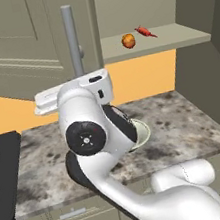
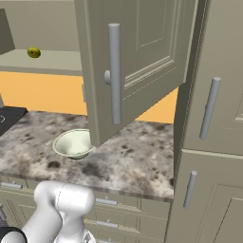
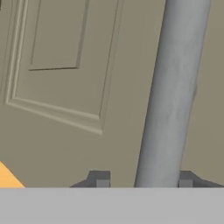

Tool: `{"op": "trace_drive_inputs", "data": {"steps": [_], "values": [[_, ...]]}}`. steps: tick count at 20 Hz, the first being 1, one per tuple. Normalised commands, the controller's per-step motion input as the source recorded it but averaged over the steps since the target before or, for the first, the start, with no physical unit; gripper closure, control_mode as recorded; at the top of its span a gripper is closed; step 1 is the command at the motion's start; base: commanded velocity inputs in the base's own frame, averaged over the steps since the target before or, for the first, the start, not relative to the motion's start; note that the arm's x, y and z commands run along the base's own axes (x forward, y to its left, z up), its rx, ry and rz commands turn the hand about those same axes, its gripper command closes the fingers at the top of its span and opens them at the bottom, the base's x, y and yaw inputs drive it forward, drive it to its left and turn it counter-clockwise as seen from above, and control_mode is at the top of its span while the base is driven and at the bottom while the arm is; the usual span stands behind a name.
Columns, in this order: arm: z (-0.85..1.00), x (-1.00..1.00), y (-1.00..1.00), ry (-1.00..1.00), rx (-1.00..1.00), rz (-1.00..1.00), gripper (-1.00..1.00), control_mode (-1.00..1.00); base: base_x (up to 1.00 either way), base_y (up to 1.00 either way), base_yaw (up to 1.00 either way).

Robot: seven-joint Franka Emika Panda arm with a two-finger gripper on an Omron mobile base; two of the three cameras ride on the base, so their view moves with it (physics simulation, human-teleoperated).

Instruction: Open the cabinet. Pick the pear and peach from the cabinet and place them into the bowl. Then close the cabinet.

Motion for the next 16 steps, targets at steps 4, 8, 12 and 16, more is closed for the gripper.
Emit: {"op": "trace_drive_inputs", "data": {"steps": [4,8,12,16], "values": [[0.0,0.01,0.37,0.0,-0.04,-0.05,-1.0,-1.0,0.0,0.0,0.0],[0.0,-0.44,0.11,-0.02,0.0,0.0,-1.0,-1.0,0.0,0.0,0.0],[-0.03,-1.0,0.14,-0.1,0.0,0.0,-1.0,-1.0,0.0,0.0,0.0],[-0.11,-1.0,-0.04,-0.13,0.0,0.0,-1.0,-1.0,0.0,0.0,0.0]]}}
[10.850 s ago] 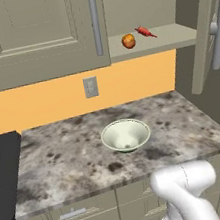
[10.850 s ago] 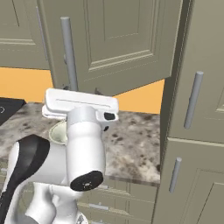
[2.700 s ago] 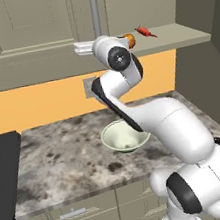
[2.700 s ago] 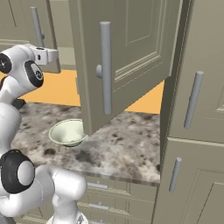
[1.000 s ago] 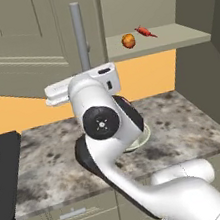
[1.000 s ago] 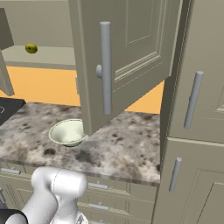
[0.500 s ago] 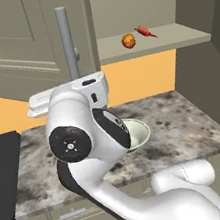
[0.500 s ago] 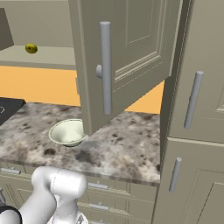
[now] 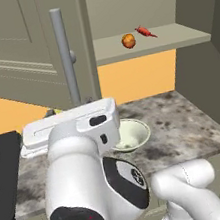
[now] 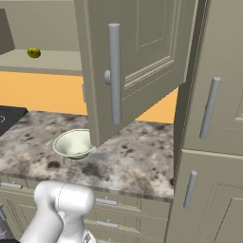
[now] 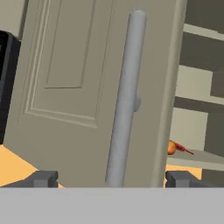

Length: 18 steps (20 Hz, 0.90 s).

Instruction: Open the cabinet. Pick the pear and peach from the cabinet and place them into the bowl. Then close the cabinet.

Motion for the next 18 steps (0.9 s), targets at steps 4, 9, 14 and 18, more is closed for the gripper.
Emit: {"op": "trace_drive_inputs", "data": {"steps": [4,9,14,18], "values": [[0.01,-0.7,-0.82,-0.03,0.15,0.03,-1.0,-1.0,0.0,0.0,0.0],[0.13,-0.08,-1.0,0.0,0.33,0.19,-1.0,-1.0,0.0,0.0,0.0],[0.18,0.07,-0.95,0.0,0.25,0.38,-1.0,-1.0,0.0,0.0,0.0],[0.26,0.0,-0.85,0.0,0.23,0.46,-1.0,-1.0,0.0,0.0,0.0]]}}
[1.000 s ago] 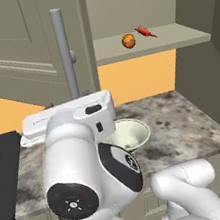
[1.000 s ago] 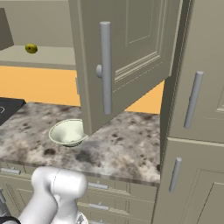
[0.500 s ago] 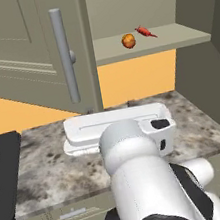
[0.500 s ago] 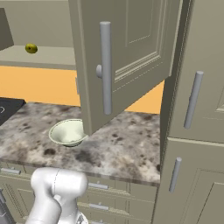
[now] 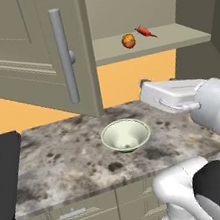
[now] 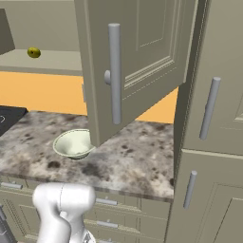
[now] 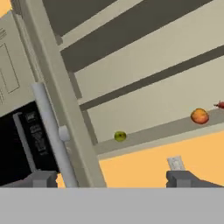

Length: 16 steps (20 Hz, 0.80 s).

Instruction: Open the cabinet. Pick the pear and peach from the cabinet and place them into the bowl. Then close the cabinet.

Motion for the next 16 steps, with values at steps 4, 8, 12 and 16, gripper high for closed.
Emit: {"op": "trace_drive_inputs", "data": {"steps": [4,8,12,16], "values": [[0.22,0.01,-0.75,0.0,0.25,0.46,-1.0,-1.0,0.0,0.0,0.0],[0.0,0.48,-0.21,0.0,0.15,0.26,-1.0,-1.0,0.0,0.0,0.0],[-0.03,0.52,0.13,0.0,0.02,0.1,-1.0,-1.0,0.0,0.0,0.0],[-0.35,0.32,0.66,0.0,-0.03,0.02,-1.0,-1.0,0.0,0.0,0.0]]}}
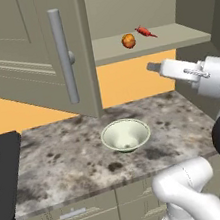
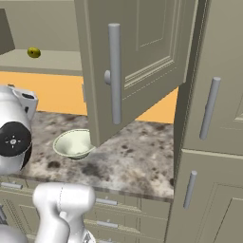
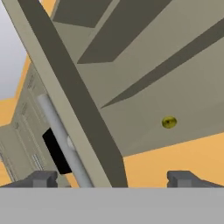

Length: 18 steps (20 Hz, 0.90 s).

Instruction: Open the cabinet. Pick the pear and peach from the cabinet and place them into the bowl. Then close the cabinet.

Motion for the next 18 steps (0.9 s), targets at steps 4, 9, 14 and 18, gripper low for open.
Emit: {"op": "trace_drive_inputs", "data": {"steps": [4,9,14,18], "values": [[-0.02,0.1,0.17,0.06,0.0,0.02,-1.0,-1.0,0.0,0.0,0.0],[-0.01,0.38,0.03,0.16,0.0,0.19,-1.0,-1.0,0.0,0.0,0.0],[0.0,0.3,0.14,0.16,-0.04,0.24,-1.0,-1.0,0.0,0.0,0.0],[-0.07,0.0,0.55,0.0,-0.11,0.11,-1.0,-1.0,0.0,0.0,0.0]]}}
